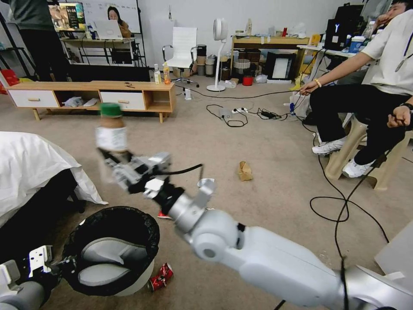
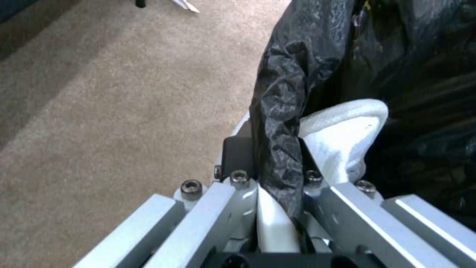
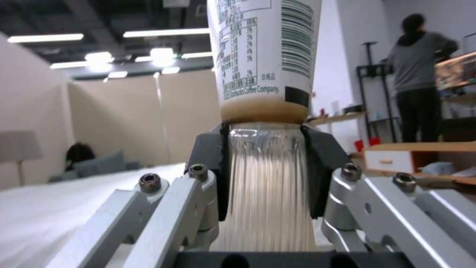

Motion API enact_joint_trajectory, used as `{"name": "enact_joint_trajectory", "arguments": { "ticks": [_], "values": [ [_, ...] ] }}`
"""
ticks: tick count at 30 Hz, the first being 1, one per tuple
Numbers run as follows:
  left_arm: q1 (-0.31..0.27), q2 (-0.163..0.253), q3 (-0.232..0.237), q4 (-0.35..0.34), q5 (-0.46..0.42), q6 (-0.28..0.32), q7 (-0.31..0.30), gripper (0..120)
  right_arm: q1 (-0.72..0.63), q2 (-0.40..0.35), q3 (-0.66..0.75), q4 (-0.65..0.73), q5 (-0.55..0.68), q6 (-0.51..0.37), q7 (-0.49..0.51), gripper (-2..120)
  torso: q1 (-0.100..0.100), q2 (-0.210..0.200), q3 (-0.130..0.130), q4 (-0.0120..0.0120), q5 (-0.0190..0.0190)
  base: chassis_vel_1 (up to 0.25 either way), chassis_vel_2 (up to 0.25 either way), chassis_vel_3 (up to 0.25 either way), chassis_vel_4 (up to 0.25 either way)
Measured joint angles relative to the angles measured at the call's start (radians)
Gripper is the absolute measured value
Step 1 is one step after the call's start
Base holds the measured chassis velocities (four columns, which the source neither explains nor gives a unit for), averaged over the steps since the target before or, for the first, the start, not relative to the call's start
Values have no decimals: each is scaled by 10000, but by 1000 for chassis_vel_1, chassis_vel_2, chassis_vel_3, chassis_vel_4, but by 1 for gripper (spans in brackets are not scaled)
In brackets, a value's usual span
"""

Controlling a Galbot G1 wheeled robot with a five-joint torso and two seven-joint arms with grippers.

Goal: Pick up the trash bin and place the garbage on the floor into it.

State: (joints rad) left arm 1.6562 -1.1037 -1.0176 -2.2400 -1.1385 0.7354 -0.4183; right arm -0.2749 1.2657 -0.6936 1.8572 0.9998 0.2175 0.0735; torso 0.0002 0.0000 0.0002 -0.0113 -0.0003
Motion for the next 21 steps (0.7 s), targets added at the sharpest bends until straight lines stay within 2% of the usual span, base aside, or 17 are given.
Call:
{"name": "enact_joint_trajectory", "arguments": {
  "ticks": [6, 21],
  "values": [
    [-98, 116, 125, 14, -35, -1, -20, 3, 8, 129, -759, -323, -398, 98, -126, 27, 0, 0, 0, 4, 1, 0, 0, 0, 0],
    [-134, 62, 300, -130, 8, 0, -22, 3, -565, 43, -1278, -1243, -1497, 335, -380, 25, 0, 0, 0, 4, 3, 0, 0, 0, 0]
  ]
}}
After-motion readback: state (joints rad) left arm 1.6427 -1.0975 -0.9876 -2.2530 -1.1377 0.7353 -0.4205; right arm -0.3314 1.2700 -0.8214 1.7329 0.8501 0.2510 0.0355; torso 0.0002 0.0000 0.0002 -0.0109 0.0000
